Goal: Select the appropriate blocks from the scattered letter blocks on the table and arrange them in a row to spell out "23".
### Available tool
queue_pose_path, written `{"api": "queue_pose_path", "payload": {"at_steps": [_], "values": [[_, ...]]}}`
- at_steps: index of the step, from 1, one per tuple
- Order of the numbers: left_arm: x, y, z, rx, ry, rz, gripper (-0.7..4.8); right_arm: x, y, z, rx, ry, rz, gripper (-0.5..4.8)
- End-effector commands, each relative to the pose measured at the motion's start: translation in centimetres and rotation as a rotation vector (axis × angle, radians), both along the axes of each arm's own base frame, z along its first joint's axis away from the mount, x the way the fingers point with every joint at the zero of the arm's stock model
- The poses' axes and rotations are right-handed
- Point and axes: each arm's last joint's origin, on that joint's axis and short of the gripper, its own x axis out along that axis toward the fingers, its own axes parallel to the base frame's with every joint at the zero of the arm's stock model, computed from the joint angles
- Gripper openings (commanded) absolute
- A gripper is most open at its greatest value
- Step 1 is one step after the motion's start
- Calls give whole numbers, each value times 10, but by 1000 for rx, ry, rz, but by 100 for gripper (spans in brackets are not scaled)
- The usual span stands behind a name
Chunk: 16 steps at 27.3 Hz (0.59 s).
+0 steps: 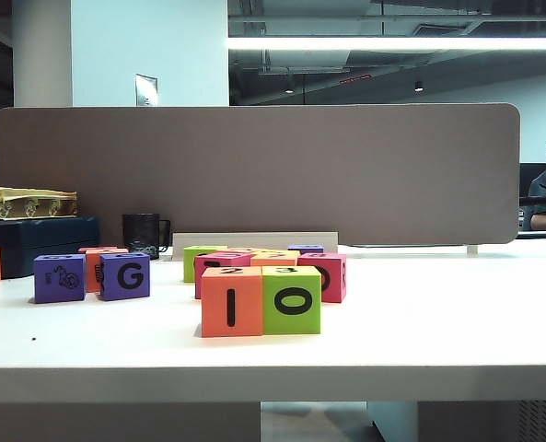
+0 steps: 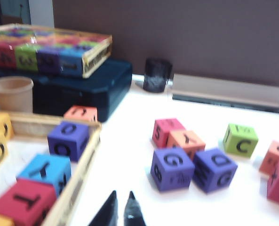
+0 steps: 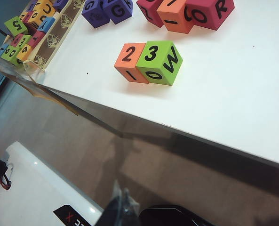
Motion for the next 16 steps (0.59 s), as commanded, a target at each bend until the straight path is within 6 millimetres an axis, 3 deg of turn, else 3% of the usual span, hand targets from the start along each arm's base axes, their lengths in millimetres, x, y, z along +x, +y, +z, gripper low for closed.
{"api": "queue_pose_path", "payload": {"at_steps": [1,5,16], "values": [[0,0,-25,-7,8,-6,21,0,0,2,3,-16,5,-1],[-2,0,-39,-7,46,-5,21,0,0,2,3,-16,5,-1],[-4,0,-51,6,171,-10,21,0,0,2,3,-19,5,-1]]}}
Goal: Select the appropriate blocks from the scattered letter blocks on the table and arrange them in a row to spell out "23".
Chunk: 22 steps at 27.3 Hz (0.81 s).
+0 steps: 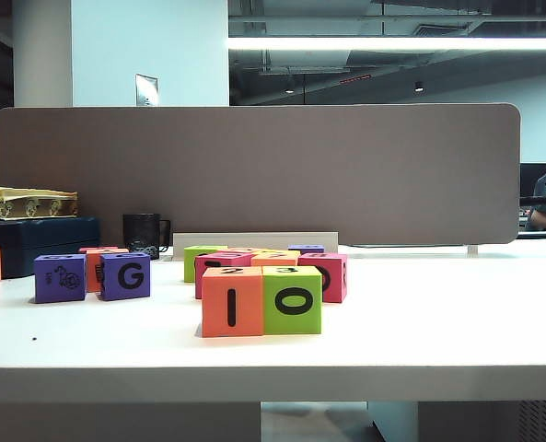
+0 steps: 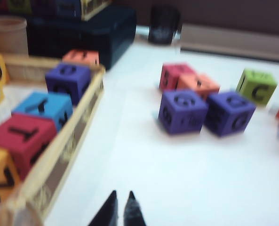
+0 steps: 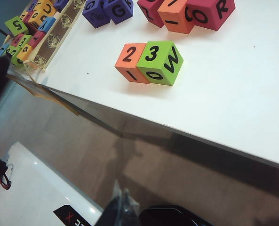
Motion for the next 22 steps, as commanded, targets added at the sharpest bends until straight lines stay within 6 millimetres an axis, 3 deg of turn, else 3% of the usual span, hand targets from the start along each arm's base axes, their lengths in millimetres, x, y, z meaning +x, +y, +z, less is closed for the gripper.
{"api": "queue_pose_path", "payload": {"at_steps": [1,22], "values": [[-1,0,-2,3,32,-11,21,0,0,2,2,-16,5,-1],[-1,-1,-2,-10,29,-42,21,0,0,2,2,-16,5,-1]]}}
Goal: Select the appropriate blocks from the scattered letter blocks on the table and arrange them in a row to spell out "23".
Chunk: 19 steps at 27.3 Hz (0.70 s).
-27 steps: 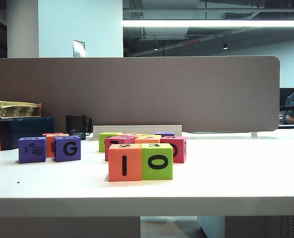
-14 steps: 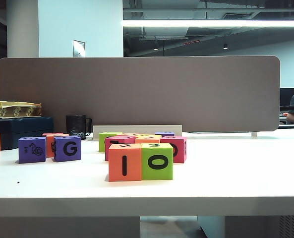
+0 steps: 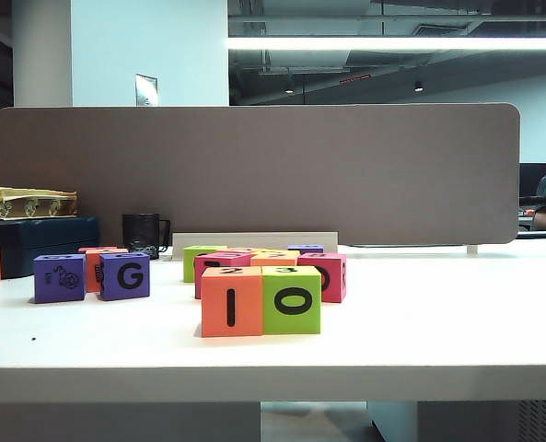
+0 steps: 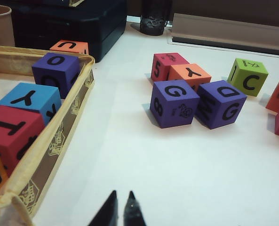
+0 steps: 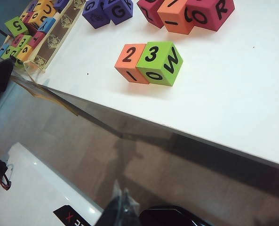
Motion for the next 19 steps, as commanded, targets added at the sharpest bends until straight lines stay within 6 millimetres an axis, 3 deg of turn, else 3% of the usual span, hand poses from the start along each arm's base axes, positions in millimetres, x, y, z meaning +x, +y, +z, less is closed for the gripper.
{"api": "queue_pose_path", "payload": {"at_steps": [1,6,11,14,19], "values": [[0,0,0,-4,8,-8,21,1,0,2,2,-14,5,-1],[0,0,0,-4,8,-8,21,3,0,4,-36,-98,32,-1],[0,0,0,-4,8,-8,21,18,0,12,-38,-326,30,-1],[0,0,0,-4,8,-8,21,31,-2,2,-80,-414,-79,-1],[0,0,0,-4,8,-8,21,36,-4,-21,-117,-450,-175,-1]]}}
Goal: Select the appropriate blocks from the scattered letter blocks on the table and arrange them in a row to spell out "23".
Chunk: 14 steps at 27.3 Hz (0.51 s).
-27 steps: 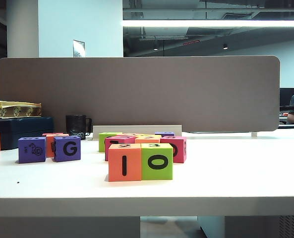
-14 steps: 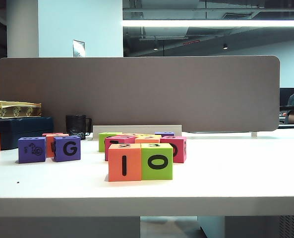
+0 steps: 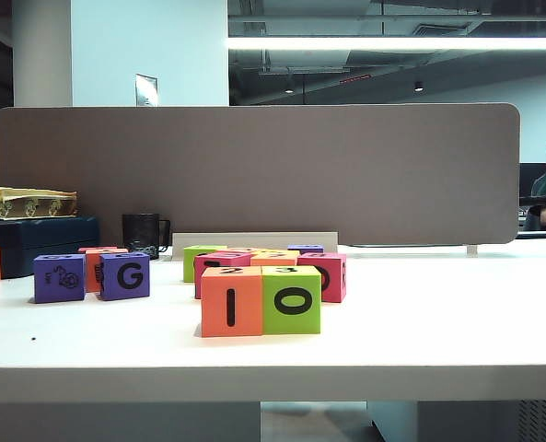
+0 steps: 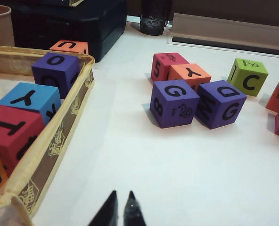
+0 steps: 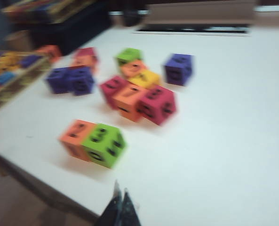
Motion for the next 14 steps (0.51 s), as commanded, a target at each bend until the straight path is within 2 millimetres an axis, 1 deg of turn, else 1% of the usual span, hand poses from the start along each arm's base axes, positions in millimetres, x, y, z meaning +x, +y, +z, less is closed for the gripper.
{"api": "queue_pose_path", "payload": {"at_steps": [1,7,12,14], "values": [[0,0,0,-4,8,-8,21,2,-2,-11,-17,-77,-76,-1],[0,0,0,-4,8,-8,21,0,-6,-38,-46,-145,-205,-1],[0,0,0,-4,8,-8,21,-4,-9,-55,-74,-158,-310,-1],[0,0,0,-4,8,-8,21,-6,-11,-61,-90,-168,-379,-1]]}}
